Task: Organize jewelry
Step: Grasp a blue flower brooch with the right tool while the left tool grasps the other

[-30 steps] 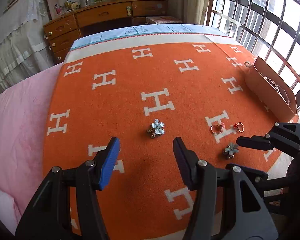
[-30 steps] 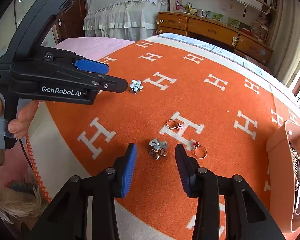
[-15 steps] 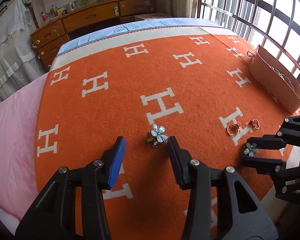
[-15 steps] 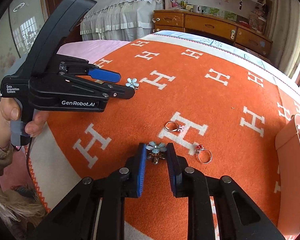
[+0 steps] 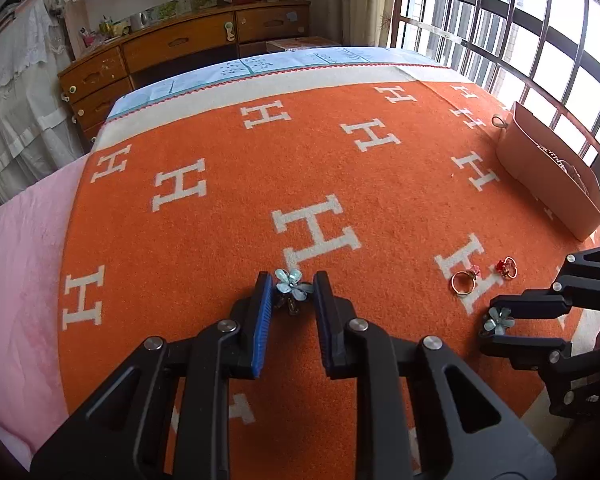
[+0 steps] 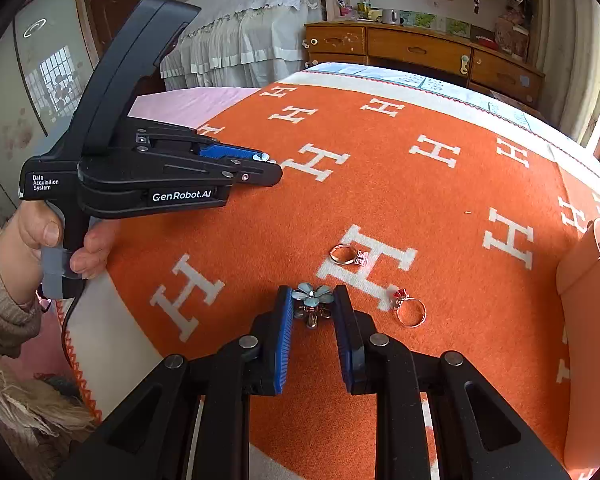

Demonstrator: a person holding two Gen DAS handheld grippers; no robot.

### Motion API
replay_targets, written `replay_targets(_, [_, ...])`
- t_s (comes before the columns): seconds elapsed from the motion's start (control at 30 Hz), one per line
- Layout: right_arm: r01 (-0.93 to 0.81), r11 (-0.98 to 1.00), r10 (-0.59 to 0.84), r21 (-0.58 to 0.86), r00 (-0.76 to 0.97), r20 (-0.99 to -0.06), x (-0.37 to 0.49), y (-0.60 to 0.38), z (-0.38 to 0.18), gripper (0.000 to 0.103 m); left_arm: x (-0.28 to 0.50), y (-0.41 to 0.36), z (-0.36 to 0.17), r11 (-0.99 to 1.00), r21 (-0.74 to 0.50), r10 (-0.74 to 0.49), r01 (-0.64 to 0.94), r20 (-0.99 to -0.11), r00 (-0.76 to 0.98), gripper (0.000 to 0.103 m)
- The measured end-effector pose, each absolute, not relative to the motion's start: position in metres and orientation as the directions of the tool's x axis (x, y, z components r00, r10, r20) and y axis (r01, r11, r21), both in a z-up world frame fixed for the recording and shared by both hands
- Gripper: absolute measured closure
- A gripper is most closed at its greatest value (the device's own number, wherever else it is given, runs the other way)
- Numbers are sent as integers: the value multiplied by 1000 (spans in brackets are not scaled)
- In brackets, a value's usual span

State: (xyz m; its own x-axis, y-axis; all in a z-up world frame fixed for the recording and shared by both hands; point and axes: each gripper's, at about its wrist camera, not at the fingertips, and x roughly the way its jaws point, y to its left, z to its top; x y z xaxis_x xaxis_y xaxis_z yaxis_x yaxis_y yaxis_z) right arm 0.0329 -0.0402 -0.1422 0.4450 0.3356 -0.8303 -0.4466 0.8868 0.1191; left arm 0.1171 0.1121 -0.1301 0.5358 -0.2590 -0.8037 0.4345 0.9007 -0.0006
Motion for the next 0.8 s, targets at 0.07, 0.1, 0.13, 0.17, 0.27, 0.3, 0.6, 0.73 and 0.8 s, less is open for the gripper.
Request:
replay_targets(0.07, [-445,887,340,125,445,-829,33,-41,-142,83,117,113,-130,907,-9,-257,420,-804,537,86])
replay_targets(0.1, [-444,887,341,127,444,-828,33,-41,-142,83,117,113,-129,911,-12,-255,412,-802,540,87])
replay_targets(0.13, [-444,887,341,127,444,-829,33,-42,-142,83,116,113,-128,915,-14,-251,404,-804,539,88])
replay_targets(0.17, [-443,887,343,130,443,-828,33,-42,-142,83,116,113,-127,919,-21,-246,394,-810,532,88])
replay_targets(0.27, [-436,889,350,143,443,-825,32,-44,-141,83,112,114,-124,929,-42,-243,368,-818,522,88])
replay_targets(0.3, [-433,889,353,149,442,-825,31,-45,-141,83,108,113,-122,931,-45,-242,362,-818,521,88])
replay_targets(0.6, [-412,896,380,168,511,-771,12,-63,-117,83,69,97,-82,917,-129,-324,377,-793,516,88])
replay_targets(0.73, [-388,904,385,180,557,-736,3,-81,-96,83,52,71,-52,894,-140,-372,425,-761,532,88])
replay_targets(0.8, [-371,908,390,193,583,-712,-1,-96,-81,83,46,54,-35,880,-140,-397,453,-741,541,88])
